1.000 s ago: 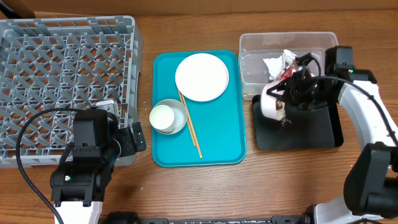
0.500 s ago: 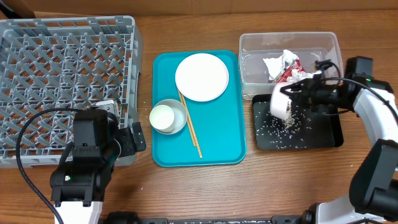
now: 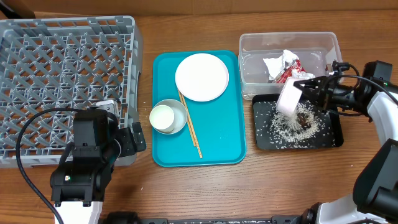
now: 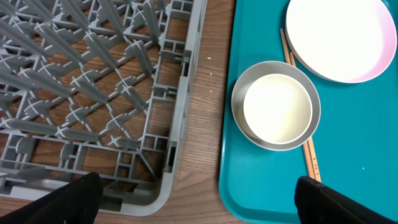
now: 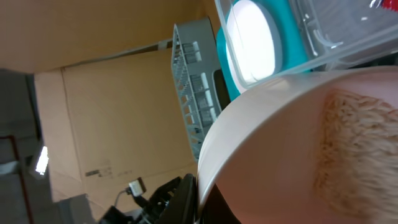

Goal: Sort waste into correct bins and load items into the dishwasher
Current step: 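Tip the pink bowl over the black tray to dump rice and scrap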

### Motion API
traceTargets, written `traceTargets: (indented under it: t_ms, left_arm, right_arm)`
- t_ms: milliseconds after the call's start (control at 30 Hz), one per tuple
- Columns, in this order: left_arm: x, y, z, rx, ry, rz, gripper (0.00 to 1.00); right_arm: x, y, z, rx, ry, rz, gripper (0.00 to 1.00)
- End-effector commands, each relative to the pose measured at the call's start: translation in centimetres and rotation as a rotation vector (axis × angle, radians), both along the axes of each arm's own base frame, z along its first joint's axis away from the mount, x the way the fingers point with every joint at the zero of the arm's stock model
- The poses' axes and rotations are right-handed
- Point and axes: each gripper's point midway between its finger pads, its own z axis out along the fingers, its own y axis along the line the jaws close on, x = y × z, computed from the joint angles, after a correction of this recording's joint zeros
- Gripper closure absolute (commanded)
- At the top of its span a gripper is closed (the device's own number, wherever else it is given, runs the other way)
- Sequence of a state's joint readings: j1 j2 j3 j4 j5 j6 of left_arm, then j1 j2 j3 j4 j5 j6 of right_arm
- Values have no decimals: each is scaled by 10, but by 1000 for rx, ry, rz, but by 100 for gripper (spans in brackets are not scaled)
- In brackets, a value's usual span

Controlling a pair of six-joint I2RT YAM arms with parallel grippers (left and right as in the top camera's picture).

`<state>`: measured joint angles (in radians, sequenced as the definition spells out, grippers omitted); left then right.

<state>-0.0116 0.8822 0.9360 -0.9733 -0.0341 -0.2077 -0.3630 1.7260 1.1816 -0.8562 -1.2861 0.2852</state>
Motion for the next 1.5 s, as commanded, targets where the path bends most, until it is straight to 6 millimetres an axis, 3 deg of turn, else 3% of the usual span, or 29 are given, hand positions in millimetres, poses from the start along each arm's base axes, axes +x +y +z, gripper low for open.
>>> traceTargets:
  t_ms: [0, 267, 867, 1167, 1233, 1333, 1400, 1467]
  left_arm:
    - [3, 0, 9, -1, -24, -1, 0]
    - [3, 0, 9, -1, -24, -1, 0]
    - [3, 0, 9, -1, -24, -2, 0]
    - [3, 0, 9, -1, -24, -2, 0]
    - [3, 0, 9, -1, -24, -1, 0]
    - [3, 0, 9, -1, -24, -2, 0]
    - [3, 0, 9, -1, -25, -1, 0]
    - [3, 0, 9, -1, -25, -1, 0]
  right_arm:
    - [-3, 4, 19, 114, -8, 12, 96]
    - [-9, 7, 48, 294, -11, 44, 96]
    - [-8, -13, 48, 400, 222, -47, 96]
    - [-5, -25, 48, 409, 229, -76, 96]
    - [-5, -25, 48, 402, 213, -74, 96]
    - [-1, -26, 48, 312, 39, -50, 96]
    - [0, -22, 41, 211, -85, -31, 96]
    - [0, -18, 27, 120, -91, -29, 96]
